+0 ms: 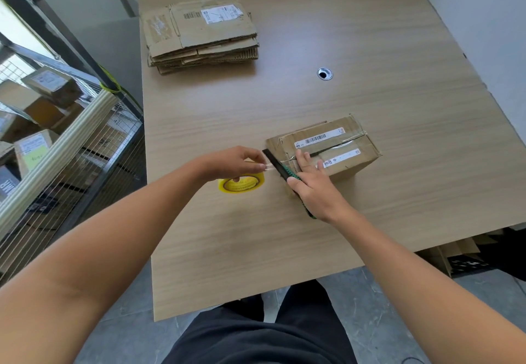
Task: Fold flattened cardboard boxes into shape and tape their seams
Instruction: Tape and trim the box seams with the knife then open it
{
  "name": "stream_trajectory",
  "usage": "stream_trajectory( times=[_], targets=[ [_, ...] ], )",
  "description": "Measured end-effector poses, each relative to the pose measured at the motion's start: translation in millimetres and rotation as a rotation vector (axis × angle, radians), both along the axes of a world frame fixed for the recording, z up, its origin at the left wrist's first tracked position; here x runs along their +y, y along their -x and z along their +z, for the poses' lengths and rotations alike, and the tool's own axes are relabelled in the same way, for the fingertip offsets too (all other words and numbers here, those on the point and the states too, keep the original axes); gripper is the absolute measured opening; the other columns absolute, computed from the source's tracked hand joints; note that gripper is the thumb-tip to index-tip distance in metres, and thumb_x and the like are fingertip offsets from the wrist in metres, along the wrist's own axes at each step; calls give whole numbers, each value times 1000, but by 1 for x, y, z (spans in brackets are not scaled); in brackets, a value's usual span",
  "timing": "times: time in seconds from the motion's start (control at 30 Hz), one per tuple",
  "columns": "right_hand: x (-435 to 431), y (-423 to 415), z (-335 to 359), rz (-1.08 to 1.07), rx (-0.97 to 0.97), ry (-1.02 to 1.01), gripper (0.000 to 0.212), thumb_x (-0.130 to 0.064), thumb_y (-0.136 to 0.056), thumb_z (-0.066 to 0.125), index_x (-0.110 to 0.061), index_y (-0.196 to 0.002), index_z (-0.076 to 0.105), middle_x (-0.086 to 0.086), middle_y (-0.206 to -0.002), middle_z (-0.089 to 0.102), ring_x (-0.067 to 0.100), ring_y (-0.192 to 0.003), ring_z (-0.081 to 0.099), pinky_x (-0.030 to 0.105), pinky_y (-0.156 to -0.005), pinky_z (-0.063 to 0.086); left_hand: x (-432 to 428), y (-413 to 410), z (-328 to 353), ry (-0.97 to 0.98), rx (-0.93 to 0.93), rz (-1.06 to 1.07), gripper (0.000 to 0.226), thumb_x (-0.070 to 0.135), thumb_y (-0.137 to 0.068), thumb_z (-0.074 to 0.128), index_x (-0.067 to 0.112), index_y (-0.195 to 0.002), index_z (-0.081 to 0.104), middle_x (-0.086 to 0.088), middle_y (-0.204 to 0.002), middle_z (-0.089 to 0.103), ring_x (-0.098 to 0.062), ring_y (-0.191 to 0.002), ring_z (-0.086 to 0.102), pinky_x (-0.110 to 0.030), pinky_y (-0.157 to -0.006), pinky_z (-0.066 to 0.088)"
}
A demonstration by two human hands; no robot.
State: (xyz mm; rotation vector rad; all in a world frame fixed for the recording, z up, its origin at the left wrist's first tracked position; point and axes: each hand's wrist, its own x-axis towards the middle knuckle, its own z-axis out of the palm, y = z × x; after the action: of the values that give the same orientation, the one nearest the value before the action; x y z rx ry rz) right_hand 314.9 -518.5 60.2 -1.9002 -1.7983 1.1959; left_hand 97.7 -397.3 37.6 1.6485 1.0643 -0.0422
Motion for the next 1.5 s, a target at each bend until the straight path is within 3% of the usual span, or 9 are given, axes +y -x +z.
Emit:
stream_trajectory(
  times=[0.1, 0.2, 0.33, 0.43, 0.53, 0.9, 1.07, 1.33, 1.5],
  targets=[
    [2, 4, 8, 25, 7, 48, 36, -28, -109, 37, -32, -82, 60, 0, -170, -2, 7, -155, -10, 38, -125, -14, -5, -5, 2, -126, 96, 38, 13, 44, -93, 66, 33, -99, 69, 13, -100, 67, 2, -47, 55, -18, -47, 44],
    [2, 4, 11, 28, -19, 30, 35, -28, -110, 33, -29, -89, 62, 1, -170, -1, 7, -155, -10, 38, -125, -13, -11, -7, 5, -264, 193, 77, 18, 50, -90, 66, 35, -98, 73, 13, -92, 67, 3, -51, 57, -23, -57, 39],
    [5, 7, 7, 102, -195, 24, 49, -28, -110, 30, 0, -137, 58, 8, -170, -5, 14, -156, -10, 43, -126, -11, -24, -15, 9, -459, 295, 121, 22, 52, -91, 62, 35, -97, 74, 13, -88, 65, -13, -84, 60, -29, -69, 45],
    [9, 15, 5, 173, -357, 51, 56, -30, -108, 28, 8, -110, 69, 14, -169, -7, 21, -157, -8, 46, -126, -11, -31, -21, 9, -609, 367, 103, 21, 48, -94, 58, 33, -96, 72, 9, -96, 68, -19, -93, 63, -32, -73, 49],
    [14, 23, 4, 227, -462, 91, 58, -33, -105, 28, 7, -125, 65, 14, -169, -11, 25, -157, -9, 48, -126, -8, -36, -22, 8, -768, 415, 23, 25, 46, -98, 51, 32, -100, 71, 8, -105, 65, -20, -98, 62, -33, -73, 40],
    [18, 38, 1, 384, -581, 88, 58, -37, -103, 32, 4, -123, 67, 13, -168, -17, 29, -156, -13, 49, -125, -11, -59, -6, 8, -786, 392, 29, 27, 39, -100, 51, 31, -105, 76, 14, -115, 62, -14, -95, 62, -33, -78, 29],
    [22, 29, 1, 424, -818, 253, 64, -51, -102, 35, 2, -119, 67, 22, -161, -32, 43, -149, -28, 67, -117, -15, -67, -15, 29, -943, 318, -9, 27, 39, -100, 52, 27, -94, 75, 12, -110, 63, -22, -74, 62, -33, -76, 29],
    [20, -16, -2, 517, -580, 72, 58, -54, -99, 37, -11, -92, 75, 12, -164, -29, 29, -152, -28, 52, -122, -18, -12, 17, 28, -758, 285, 296, 30, 52, -93, 61, 23, -95, 66, 5, -118, 59, -24, -100, 62, -39, -83, 48],
    [-2, -13, -19, 444, -633, -168, 58, -59, -95, 29, -20, -80, 70, 14, -164, -27, 23, -149, -35, 47, -119, -25, 15, -12, 30, -832, 265, 117, 61, 81, -75, 57, 25, -102, 59, 11, -143, 46, -15, -113, 59, -42, -92, 45]
  ],
)
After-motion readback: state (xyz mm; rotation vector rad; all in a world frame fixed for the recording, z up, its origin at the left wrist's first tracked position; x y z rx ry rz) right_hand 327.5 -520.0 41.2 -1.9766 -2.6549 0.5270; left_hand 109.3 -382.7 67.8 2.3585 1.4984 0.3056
